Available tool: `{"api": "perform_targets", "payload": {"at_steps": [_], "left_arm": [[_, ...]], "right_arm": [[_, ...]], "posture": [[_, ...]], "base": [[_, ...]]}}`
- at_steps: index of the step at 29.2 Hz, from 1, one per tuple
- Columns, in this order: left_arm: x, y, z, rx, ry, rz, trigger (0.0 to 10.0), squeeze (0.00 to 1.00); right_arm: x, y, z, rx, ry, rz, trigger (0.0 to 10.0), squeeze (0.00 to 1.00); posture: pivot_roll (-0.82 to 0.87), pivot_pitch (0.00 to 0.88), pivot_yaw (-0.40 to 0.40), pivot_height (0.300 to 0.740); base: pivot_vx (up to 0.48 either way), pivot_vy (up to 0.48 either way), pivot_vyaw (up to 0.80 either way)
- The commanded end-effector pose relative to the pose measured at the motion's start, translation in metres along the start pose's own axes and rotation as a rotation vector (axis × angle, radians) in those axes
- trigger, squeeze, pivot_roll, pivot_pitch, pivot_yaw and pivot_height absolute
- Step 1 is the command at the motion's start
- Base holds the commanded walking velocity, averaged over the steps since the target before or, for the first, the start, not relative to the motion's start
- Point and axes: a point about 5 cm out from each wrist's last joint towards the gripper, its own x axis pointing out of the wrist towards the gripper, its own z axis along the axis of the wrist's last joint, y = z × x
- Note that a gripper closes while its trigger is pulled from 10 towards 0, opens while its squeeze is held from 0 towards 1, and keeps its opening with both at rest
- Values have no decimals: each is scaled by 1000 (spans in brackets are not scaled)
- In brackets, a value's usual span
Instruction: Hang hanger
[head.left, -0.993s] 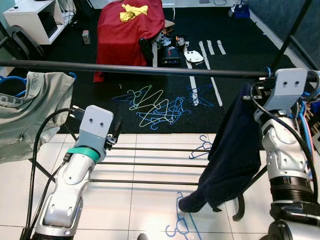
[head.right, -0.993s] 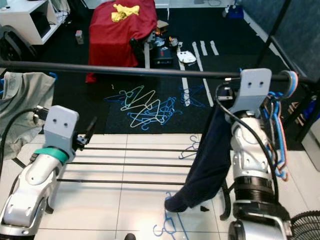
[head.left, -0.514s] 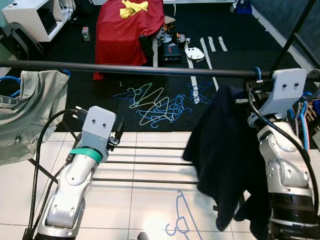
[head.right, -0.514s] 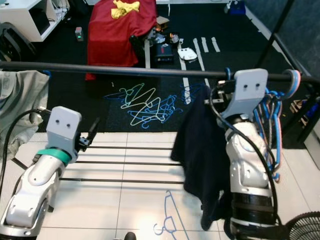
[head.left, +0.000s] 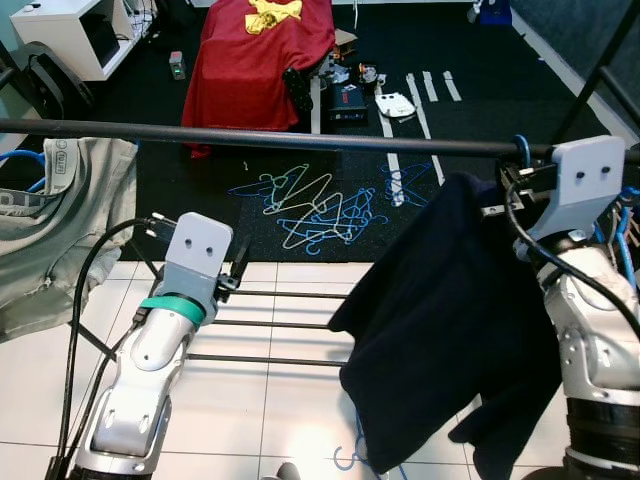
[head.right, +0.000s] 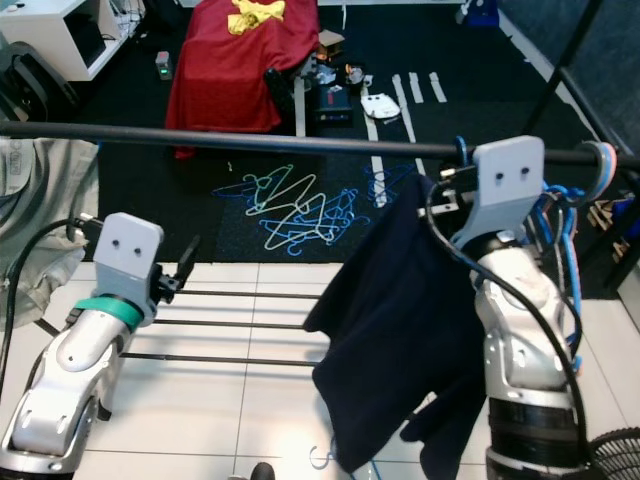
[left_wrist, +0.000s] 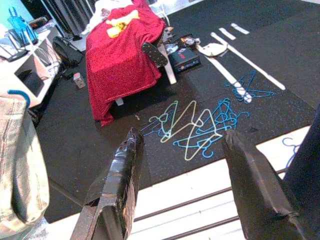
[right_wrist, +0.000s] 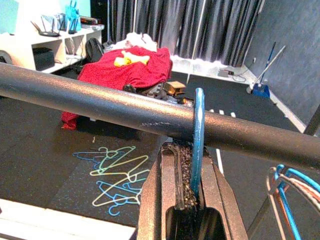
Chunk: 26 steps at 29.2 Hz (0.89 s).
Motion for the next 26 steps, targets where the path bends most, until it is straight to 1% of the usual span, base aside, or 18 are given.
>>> {"api": "perform_targets", "payload": {"at_steps": [1, 2, 3, 4, 6, 7, 10, 11, 14, 15, 16, 18, 19, 21, 22, 23, 24, 26], "left_arm": [[0, -2, -6, -1, 31, -11, 10000, 0], [0, -3, -6, -2, 30, -14, 10000, 0], [0, -3, -6, -2, 30, -14, 10000, 0], [1, -4, -6, -3, 28, -16, 10000, 0], [1, -4, -6, -3, 28, -16, 10000, 0], [1, -4, -5, -3, 27, -17, 10000, 0], [1, -4, -5, -3, 27, -17, 10000, 0], [1, -2, -5, 0, 28, -14, 10000, 0], [1, -2, -5, 0, 28, -14, 10000, 0], [1, -2, -5, 1, 28, -13, 10000, 0], [1, -2, -5, 2, 28, -12, 10000, 0], [1, -2, -5, 2, 28, -12, 10000, 0], [1, -2, -5, 2, 28, -11, 10000, 0], [1, -2, -5, 2, 28, -11, 10000, 0], [1, -2, -5, 2, 28, -10, 10000, 0], [1, -2, -5, 2, 28, -10, 10000, 0], [0, -1, -5, 1, 28, -9, 10000, 0], [0, -2, -5, 1, 28, -8, 10000, 0]], "right_arm": [[-4, 3, 16, -3, -87, 12, 10000, 0], [-7, 3, -5, 53, -10, -21, 10000, 0], [-7, 3, -5, 53, -10, -21, 10000, 0], [-10, 3, -20, 92, 47, -46, 10000, 0], [-10, 3, -20, 92, 47, -46, 10000, 0], [-10, -1, -31, 99, 82, -88, 10000, 0], [-10, -1, -31, 99, 82, -88, 10000, 0], [-1, -9, -53, 118, 177, -132, 10000, 325], [-1, -9, -53, 118, 177, -132, 10000, 325], [2, -11, -59, 120, 212, -138, 10000, 325], [6, -12, -62, 116, 242, -110, 10000, 380], [8, -13, -63, 110, 255, -89, 10000, 380], [10, -14, -63, 100, 264, -80, 10000, 459], [10, -14, -63, 100, 264, -80, 10000, 459], [11, -15, -63, 93, 269, -76, 10000, 867], [11, -15, -63, 93, 269, -76, 10000, 867], [11, -16, -61, 86, 266, -65, 10000, 1000], [12, -16, -59, 85, 264, -56, 10000, 1000]], "posture": [[-24, 88, 135, 740], [-21, 88, 139, 740], [-21, 88, 139, 740], [-20, 88, 139, 740], [-20, 88, 139, 740], [-18, 87, 139, 740], [-18, 87, 139, 740], [-11, 86, 142, 740], [-11, 86, 142, 740], [-11, 86, 142, 740], [-9, 84, 137, 740], [-9, 84, 137, 740], [-7, 85, 135, 740], [-7, 85, 135, 740], [-7, 85, 135, 740], [-7, 85, 135, 740], [-8, 85, 134, 740], [-9, 85, 134, 740]], "base": [[0, 0, 0], [0, 0, 0], [0, 0, 0], [0, 0, 0], [0, 0, 0], [0, 0, 0], [0, 0, 0], [0, 0, 0], [0, 0, 0], [0, 0, 0], [0, 0, 0], [0, 0, 0], [0, 0, 0], [0, 0, 0], [0, 0, 0], [0, 0, 0], [0, 0, 0], [0, 0, 0]]}}
